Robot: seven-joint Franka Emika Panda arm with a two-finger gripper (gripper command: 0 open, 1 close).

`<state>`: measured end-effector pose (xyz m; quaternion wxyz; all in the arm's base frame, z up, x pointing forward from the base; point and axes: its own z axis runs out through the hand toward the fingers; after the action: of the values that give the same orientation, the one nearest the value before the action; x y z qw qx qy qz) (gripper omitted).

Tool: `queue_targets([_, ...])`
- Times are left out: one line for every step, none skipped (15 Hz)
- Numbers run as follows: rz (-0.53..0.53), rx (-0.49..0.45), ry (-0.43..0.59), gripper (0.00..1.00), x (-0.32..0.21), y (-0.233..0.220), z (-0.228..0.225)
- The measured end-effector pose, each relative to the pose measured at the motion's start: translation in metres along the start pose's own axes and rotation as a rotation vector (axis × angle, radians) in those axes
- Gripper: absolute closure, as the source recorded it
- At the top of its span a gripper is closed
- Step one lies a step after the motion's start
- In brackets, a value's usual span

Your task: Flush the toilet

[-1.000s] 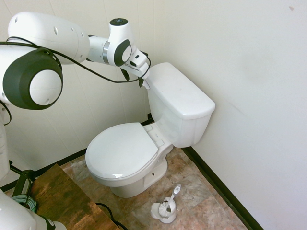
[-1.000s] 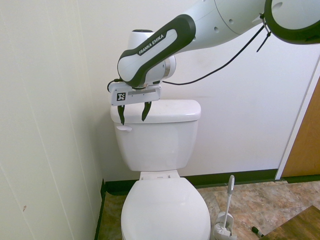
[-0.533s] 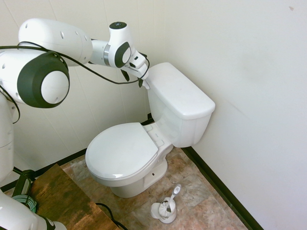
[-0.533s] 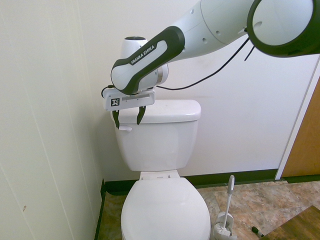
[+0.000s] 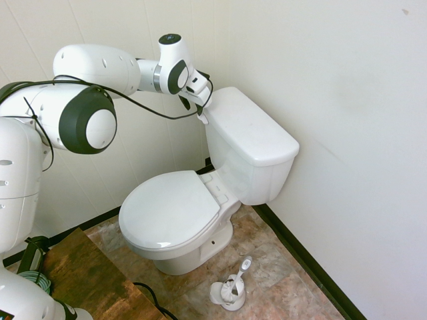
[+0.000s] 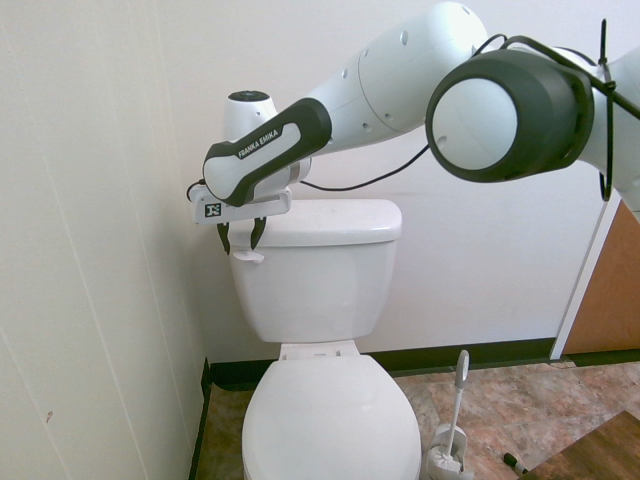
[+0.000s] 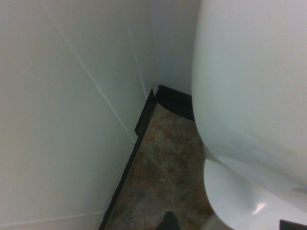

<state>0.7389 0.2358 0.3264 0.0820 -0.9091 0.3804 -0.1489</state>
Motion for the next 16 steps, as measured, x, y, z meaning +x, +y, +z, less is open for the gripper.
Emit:
queue_targets([0.006,0.002,0.008,1.00,0.002,-0.002,0.002])
queue_targets([0.015,0.004,0.016,1.00,0.004,-0.004,0.004])
queue_targets([0.024,0.006,0.022,1.00,0.006,-0.005,0.006])
queue_targets([0.031,0.003,0.022,1.00,0.007,-0.007,0.008])
queue_targets([0.036,0.001,0.022,1.00,0.007,-0.008,0.010])
queue_targets([0.040,-0.002,0.021,1.00,0.008,-0.009,0.012])
queue_targets([0.043,-0.004,0.021,1.00,0.008,-0.010,0.014])
queue_targets([0.047,-0.004,0.022,1.00,0.009,-0.011,0.015])
queue_targets([0.052,-0.003,0.024,1.00,0.009,-0.012,0.016])
queue_targets([0.057,-0.002,0.025,1.00,0.010,-0.013,0.017])
queue_targets([0.061,-0.002,0.025,1.00,0.010,-0.013,0.018])
queue_targets([0.063,-0.003,0.025,1.00,0.010,-0.013,0.019])
queue_targets([0.064,-0.003,0.026,1.00,0.010,-0.013,0.020])
queue_targets([0.065,-0.003,0.027,1.00,0.011,-0.013,0.021])
queue_targets([0.068,-0.003,0.027,1.00,0.010,-0.014,0.024])
queue_targets([0.070,-0.005,0.026,1.00,0.010,-0.013,0.028])
